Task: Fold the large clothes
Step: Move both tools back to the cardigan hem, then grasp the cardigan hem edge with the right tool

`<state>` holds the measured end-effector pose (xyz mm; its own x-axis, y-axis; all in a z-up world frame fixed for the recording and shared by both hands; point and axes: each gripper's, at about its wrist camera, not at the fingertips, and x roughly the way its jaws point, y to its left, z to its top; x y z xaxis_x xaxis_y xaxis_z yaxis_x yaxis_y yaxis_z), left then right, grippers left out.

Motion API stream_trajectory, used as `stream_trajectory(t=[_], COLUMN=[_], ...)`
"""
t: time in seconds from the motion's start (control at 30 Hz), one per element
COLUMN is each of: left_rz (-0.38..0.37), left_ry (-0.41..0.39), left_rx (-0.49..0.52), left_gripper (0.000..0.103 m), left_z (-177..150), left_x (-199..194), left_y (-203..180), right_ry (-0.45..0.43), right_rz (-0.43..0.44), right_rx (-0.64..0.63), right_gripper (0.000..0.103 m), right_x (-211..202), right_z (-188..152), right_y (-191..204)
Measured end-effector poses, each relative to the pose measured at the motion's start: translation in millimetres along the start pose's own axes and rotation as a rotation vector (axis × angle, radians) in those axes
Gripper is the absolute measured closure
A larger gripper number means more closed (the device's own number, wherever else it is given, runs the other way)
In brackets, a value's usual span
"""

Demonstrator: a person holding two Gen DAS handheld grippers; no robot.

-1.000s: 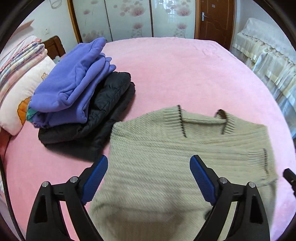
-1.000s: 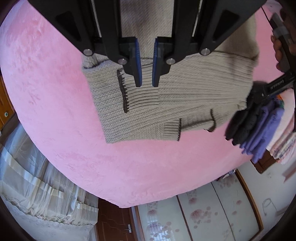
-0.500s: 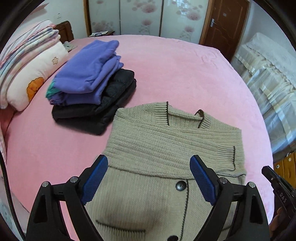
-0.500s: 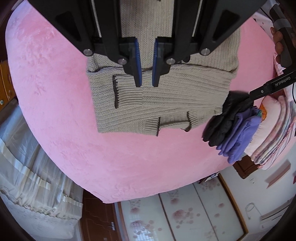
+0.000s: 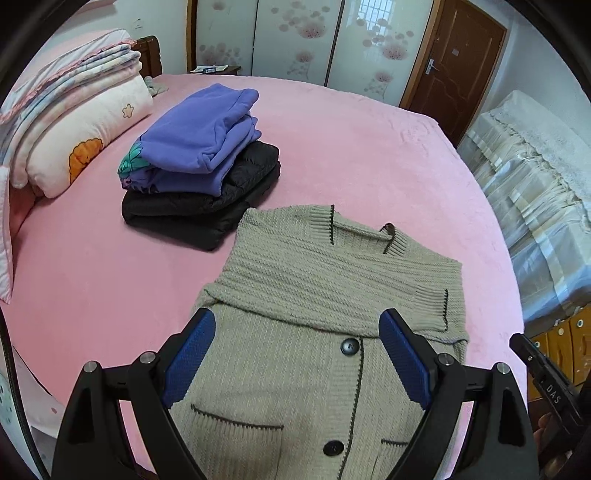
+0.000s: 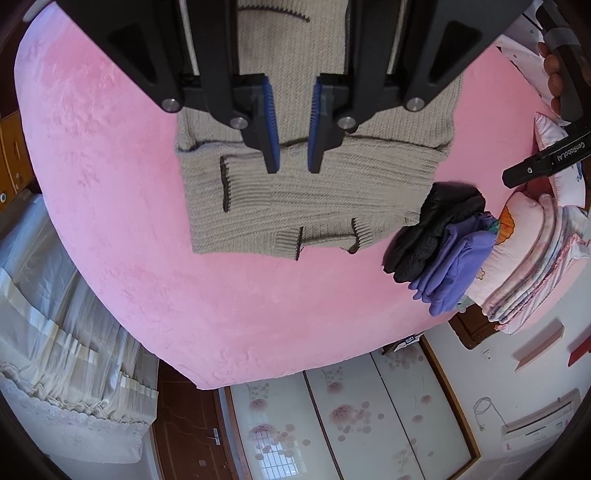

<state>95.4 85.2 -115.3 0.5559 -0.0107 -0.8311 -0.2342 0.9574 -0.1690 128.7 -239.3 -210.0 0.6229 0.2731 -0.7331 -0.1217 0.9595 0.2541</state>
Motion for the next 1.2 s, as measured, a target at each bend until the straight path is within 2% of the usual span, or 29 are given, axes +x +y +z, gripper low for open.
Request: stream_trajectory(t=[0.33, 0.53, 0.67, 0.8, 0.93, 1.07, 1.2], left_rz=[-0.029, -0.026, -0.024, -0.026, -0.062, -0.064, -0.035], left_ry=[-0.034, -0.037, 0.004, 0.059, 0.103, 0.100, 0.114], left_rx=[0.078, 0.103, 0.089, 0.087, 0.102, 0.128, 0.150], left_gripper=[0.014, 0.014, 0.014, 0.014, 0.014, 0.014, 0.016], left_z=[-38.9, -72.2, -104.3, -136.4, -168.7, -199.1, -228.1], left_x=[-53.4, -66.2, -55.3, -37.5, -16.2, 1.0, 28.6], left_y=[29.5, 62.7, 90.7, 113.5, 130.9, 142.0, 153.9], right_ry=[-0.080, -0.124, -0.083, -0.052, -0.056, -0.010, 0.052], right_rz=[-0.009, -0.030, -0.057, -0.080, -0.098, -0.114, -0.125], right_rx=[0.016, 0.029, 0.043, 0.069, 0.088, 0.081, 0.053], right_gripper=[0.083, 0.075, 0.069, 0.069, 0.069, 0.069, 0.069], right_x=[-66.3, -98.6, -103.9, -104.1, -101.1, -87.3, -65.2], right_z=[-37.7, -66.0, -92.9, -126.1, -161.2, -195.0, -235.3], right_y=[13.5, 15.4, 8.6, -3.9, -16.9, -28.8, -42.4])
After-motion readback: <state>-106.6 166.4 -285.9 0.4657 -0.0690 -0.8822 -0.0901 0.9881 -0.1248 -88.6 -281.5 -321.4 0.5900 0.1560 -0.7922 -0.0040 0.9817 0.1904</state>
